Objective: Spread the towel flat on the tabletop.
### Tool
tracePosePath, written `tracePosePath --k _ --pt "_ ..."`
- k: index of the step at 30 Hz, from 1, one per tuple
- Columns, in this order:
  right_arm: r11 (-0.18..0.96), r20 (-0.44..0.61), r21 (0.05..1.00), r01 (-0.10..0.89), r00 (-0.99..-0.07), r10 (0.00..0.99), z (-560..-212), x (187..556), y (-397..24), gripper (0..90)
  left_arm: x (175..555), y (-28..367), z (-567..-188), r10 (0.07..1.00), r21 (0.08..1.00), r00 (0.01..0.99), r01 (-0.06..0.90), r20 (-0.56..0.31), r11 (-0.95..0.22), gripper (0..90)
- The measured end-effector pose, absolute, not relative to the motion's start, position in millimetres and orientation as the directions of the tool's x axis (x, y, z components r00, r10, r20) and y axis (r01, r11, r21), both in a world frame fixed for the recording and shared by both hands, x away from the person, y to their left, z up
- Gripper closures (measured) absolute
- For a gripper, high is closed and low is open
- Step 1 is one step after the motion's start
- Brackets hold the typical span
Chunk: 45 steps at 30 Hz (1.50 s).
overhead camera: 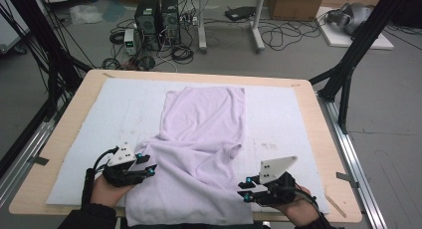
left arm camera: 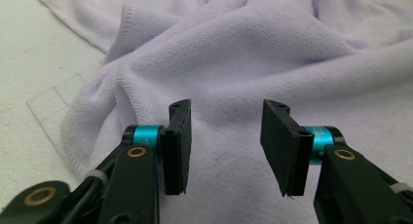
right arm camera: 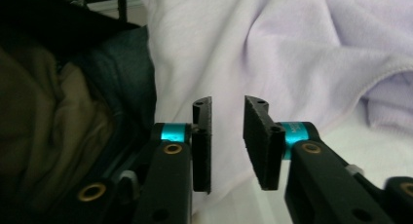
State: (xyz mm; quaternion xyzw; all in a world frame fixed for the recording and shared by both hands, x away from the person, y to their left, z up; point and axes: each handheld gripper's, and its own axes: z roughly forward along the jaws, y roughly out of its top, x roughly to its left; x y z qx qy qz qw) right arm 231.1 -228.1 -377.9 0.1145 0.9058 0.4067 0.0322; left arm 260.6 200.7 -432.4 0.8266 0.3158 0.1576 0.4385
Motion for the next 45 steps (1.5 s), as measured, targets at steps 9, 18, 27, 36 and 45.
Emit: tracePosePath --k 9,18,27,36,45 --pt "0.673 0.055 0.704 0.228 -0.962 0.268 -431 284 -189 59.6 259 197 -446 0.577 0.763 0.816 0.398 -0.041 -0.508 59.2" --pt "0.699 0.086 0.674 0.240 -0.965 0.248 -438 283 -188 88.0 254 198 -444 0.560 0.765 0.827 0.398 -0.060 -0.506 86.6" --pt "0.669 0.114 0.710 0.222 -0.973 0.202 -430 239 -209 88.0 215 200 -437 0.489 0.776 0.869 0.356 -0.071 -0.521 86.8" --pt "0.613 0.072 0.759 0.220 -0.964 0.257 -416 229 -224 64.6 214 199 -423 0.500 0.819 0.865 0.314 -0.038 -0.480 58.9" --pt "0.666 0.065 0.697 0.266 -0.948 0.310 -441 286 -204 67.4 254 188 -445 0.550 0.767 0.835 0.376 -0.036 -0.520 73.5"
